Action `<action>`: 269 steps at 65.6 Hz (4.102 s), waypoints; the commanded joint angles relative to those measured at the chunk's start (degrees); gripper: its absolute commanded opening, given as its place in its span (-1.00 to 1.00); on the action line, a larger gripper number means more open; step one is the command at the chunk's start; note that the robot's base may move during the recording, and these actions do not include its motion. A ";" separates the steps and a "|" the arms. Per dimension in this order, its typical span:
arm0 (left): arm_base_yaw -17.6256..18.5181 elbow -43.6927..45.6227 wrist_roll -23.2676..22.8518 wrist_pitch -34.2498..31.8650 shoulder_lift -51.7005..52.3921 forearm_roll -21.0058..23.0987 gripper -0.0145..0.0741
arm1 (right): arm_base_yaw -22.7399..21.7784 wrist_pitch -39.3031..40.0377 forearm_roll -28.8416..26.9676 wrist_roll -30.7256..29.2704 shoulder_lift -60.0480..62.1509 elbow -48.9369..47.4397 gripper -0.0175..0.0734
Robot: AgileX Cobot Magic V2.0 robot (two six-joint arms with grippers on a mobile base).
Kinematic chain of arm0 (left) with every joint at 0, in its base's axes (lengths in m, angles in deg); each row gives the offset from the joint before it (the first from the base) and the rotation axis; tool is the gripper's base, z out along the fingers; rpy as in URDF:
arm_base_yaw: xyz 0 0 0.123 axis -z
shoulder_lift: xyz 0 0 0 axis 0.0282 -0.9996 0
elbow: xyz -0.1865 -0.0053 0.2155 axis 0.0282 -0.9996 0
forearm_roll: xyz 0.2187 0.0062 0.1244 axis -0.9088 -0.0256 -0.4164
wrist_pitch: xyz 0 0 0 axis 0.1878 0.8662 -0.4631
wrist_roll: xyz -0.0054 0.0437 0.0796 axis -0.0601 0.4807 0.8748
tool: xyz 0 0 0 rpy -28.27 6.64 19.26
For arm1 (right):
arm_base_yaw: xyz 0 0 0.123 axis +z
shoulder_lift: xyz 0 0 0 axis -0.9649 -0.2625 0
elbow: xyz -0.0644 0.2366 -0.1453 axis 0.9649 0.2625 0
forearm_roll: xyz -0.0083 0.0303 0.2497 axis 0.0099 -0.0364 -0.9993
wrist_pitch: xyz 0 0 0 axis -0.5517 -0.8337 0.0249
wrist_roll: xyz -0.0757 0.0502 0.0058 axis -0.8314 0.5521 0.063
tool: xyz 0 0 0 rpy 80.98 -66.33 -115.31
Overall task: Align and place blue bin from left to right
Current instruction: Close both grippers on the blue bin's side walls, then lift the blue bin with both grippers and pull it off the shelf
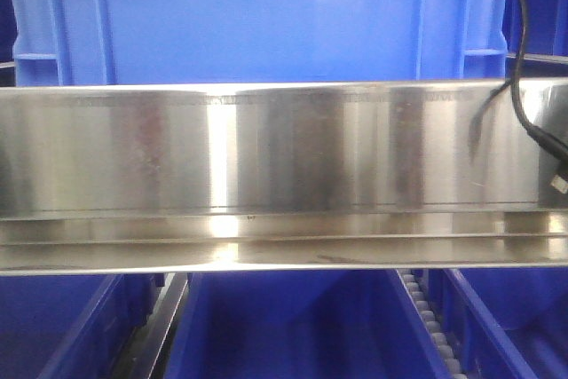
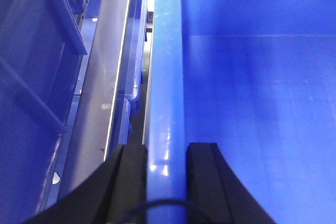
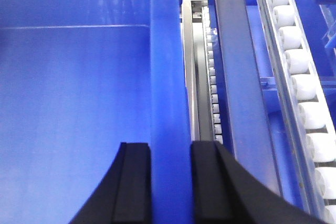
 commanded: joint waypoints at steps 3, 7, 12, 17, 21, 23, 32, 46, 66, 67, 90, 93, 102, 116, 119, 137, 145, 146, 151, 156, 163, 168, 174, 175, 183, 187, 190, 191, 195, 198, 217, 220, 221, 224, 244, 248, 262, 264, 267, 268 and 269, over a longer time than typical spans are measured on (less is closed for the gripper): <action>-0.16 0.24 -0.29 0.15 0.05 -0.84 -0.92 | -0.04 0.25 0.42 0.04 -0.19 0.06 -0.77; -0.16 0.24 -0.29 -0.05 0.00 -0.84 -0.92 | -0.04 0.25 0.42 0.04 -0.19 0.06 -0.77; -0.16 0.24 -0.29 -0.05 0.00 -0.84 -0.92 | -0.04 -0.18 0.42 0.04 -0.19 0.06 -0.77; -0.16 0.24 -0.29 -0.07 0.00 -0.38 -0.92 | -0.04 -0.18 0.42 0.04 -0.19 0.06 -0.77; -0.16 0.49 -0.29 0.38 0.00 -0.12 -0.92 | -0.04 -0.18 0.42 0.04 -0.05 -0.36 -0.77; -0.16 0.91 -0.29 0.71 0.12 0.19 -0.92 | -0.04 -0.31 0.42 0.04 0.21 -0.55 -0.77; -0.04 1.98 -0.29 1.36 1.55 0.67 -0.92 | 0.09 0.14 0.56 0.04 2.34 -0.70 -0.77; 1.44 2.66 -0.29 2.14 5.28 1.02 -0.92 | 0.09 -0.62 0.56 0.42 5.99 -0.70 -0.77; 4.35 2.66 -1.73 5.36 10.10 1.06 -0.92 | 2.41 -3.73 2.71 4.33 11.98 -0.70 -0.77; 4.45 2.66 -2.05 5.67 10.36 1.06 -0.92 | 2.81 -3.73 3.24 4.94 12.48 -0.70 -0.77; 11.72 -5.03 -10.42 5.87 19.92 -4.30 -0.92 | 11.71 0.17 10.83 12.51 24.82 13.88 -0.79; 13.44 -8.13 -12.01 5.87 22.12 -5.37 -0.92 | 12.98 0.29 13.31 14.19 26.70 16.73 -0.79; 18.99 -17.36 -17.75 5.69 28.76 -10.61 -0.92 | 18.35 0.28 20.13 21.34 33.41 25.64 -0.79; 27.37 -25.08 -24.26 5.87 34.45 -15.91 -0.92 | 25.58 -0.03 24.51 29.50 40.64 34.95 -0.79; 28.97 -26.21 -25.53 5.87 35.01 -17.75 -0.92 | 26.83 -0.44 25.46 30.65 41.57 36.37 -0.79; 32.46 -27.95 -26.86 5.87 35.85 -19.57 -0.92 | 29.01 -0.85 26.77 32.37 42.84 38.38 -0.79; 32.46 -27.95 -25.81 5.87 35.85 -19.44 -0.92 | 29.03 -0.35 26.77 32.37 42.84 38.38 -0.79; 32.46 -27.95 -25.52 5.87 35.85 -19.44 -0.92 | 29.03 -0.23 26.77 32.37 42.84 38.38 -0.79; 32.46 -27.95 -24.71 5.87 35.89 -19.17 -0.92 | 29.03 -0.11 26.77 32.37 42.84 38.38 -0.79; 32.73 -27.95 -24.18 5.87 35.89 -19.04 -0.92 | 29.03 -0.11 26.77 32.37 42.84 38.38 -0.79; 32.72 -27.95 -23.90 5.87 35.89 -19.16 -0.92 | 29.03 -0.11 26.77 32.37 42.84 38.38 -0.79; 32.72 -27.95 -23.90 5.87 35.89 -19.16 -0.92 | 29.03 -0.11 26.77 32.37 42.84 38.38 -0.79; 32.72 -27.95 -24.01 5.87 35.89 -18.93 -0.92 | 29.03 -0.11 26.77 32.37 42.84 38.38 -0.79; 32.72 -27.95 -24.01 5.87 35.89 -18.93 -0.92 | 29.03 -0.11 26.77 32.37 42.84 38.38 -0.79; 32.72 -27.95 -25.09 5.87 35.89 -18.93 -0.92 | 29.03 -0.12 26.77 32.26 42.84 38.38 -0.79; 32.72 -27.95 -25.09 5.87 35.89 -18.93 -0.92 | 29.03 -0.12 26.77 32.26 42.84 38.38 -0.79; 32.72 -27.95 -25.09 5.87 35.89 -18.93 -0.92 | 29.03 -0.12 26.77 32.26 42.84 38.38 -0.79; 32.72 -27.95 -25.09 5.87 35.89 -18.93 -0.92 | 29.03 -0.12 26.77 32.26 42.84 38.38 -0.79; 32.72 -27.95 -25.09 5.87 35.89 -18.93 -0.92 | 29.03 -0.12 26.77 32.26 42.84 38.38 -0.79; 32.72 -27.95 -25.09 5.87 35.89 -18.93 -0.92 | 29.03 -0.12 26.77 32.26 42.84 38.38 -0.79; 32.72 -27.95 -25.09 5.87 35.89 -19.63 -0.92 | 29.03 1.85 26.77 32.26 42.84 38.38 -0.79; 32.72 -27.95 -25.09 5.87 35.89 -20.25 -0.92 | 29.03 2.38 26.77 32.26 42.84 38.38 -0.79; 32.72 -27.95 -25.09 5.87 35.89 -20.38 -0.92 | 29.03 2.50 26.77 32.26 42.84 38.38 -0.79; 32.72 -27.95 -25.09 5.87 35.89 -20.98 -0.92 | 29.03 3.21 26.77 32.26 42.84 38.38 -0.79; 32.72 -27.95 -25.09 5.87 35.89 -22.56 -0.92 | 29.03 6.96 26.77 32.26 42.84 38.38 -0.79; 32.72 -27.95 -25.09 5.87 35.89 -22.56 -0.92 | 29.03 8.41 26.77 32.26 42.84 38.38 -0.79; 32.72 -27.95 -25.09 5.87 35.89 -22.56 -0.92 | 29.03 11.98 26.77 32.26 42.84 38.38 -0.79; 32.72 -27.95 -25.09 5.87 35.89 -22.56 -0.92 | 29.03 12.16 26.77 32.26 42.84 38.38 -0.79; 32.72 -27.95 -25.09 5.87 35.89 -22.56 -0.92 | 29.03 12.27 26.77 32.26 42.84 38.38 -0.79; 32.72 -27.95 -25.09 5.87 35.89 -22.56 -0.92 | 29.03 12.50 26.77 32.26 42.84 38.38 -0.79; 32.72 -27.95 -25.09 5.87 35.89 -22.56 -0.92 | 29.03 12.50 26.77 32.26 42.84 38.38 -0.79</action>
